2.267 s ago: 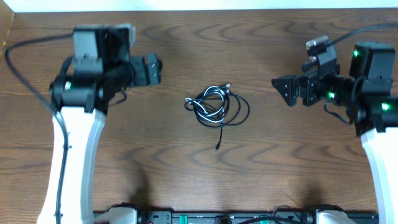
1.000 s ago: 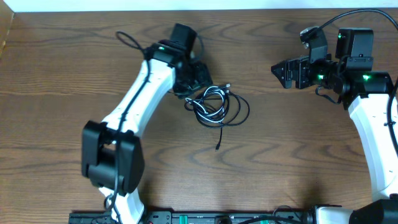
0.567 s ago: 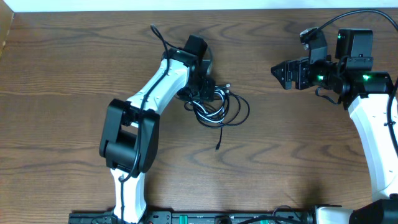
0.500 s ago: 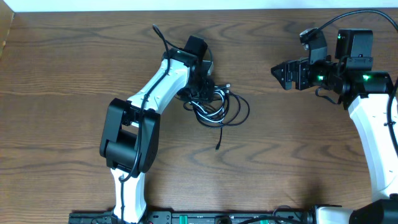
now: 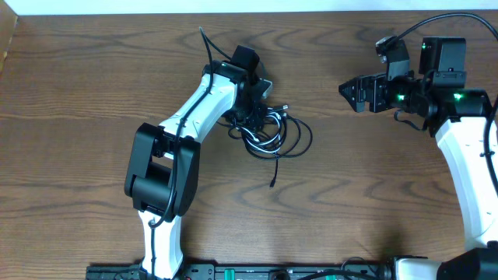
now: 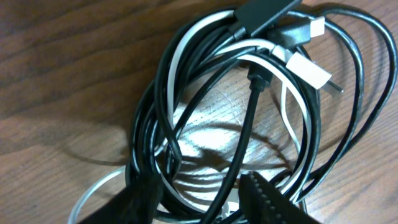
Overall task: Untangle cables
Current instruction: 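Grasp a black cable with the left gripper and lift it upward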
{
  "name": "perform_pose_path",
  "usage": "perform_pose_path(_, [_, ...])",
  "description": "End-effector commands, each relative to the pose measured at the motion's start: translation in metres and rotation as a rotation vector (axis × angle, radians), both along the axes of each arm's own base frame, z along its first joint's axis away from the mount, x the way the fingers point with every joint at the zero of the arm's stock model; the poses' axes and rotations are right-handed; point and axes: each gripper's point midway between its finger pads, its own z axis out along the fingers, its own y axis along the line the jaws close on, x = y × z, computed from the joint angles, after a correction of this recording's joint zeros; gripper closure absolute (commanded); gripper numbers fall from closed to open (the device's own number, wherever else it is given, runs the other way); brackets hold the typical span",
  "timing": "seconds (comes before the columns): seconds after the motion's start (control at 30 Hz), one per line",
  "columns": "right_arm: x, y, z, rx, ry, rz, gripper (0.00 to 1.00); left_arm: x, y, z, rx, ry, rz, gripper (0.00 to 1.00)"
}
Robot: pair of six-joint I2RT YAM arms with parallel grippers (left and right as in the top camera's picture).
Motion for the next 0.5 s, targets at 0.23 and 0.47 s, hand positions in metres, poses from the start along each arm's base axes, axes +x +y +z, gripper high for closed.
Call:
perform_pose_path(0.23, [0.003,0.009,-0.015,0.010,0.061,0.010,0.09,-0.006,0.004,0.014,0.011,-0.019,-0.038,0.61])
perform_pose_path(0.47, [0.003,0.023,-0.013,0.009,0.044,0.043,0.10,-0.009,0.005,0.009,0.013,-0.008,-0.030,0.93])
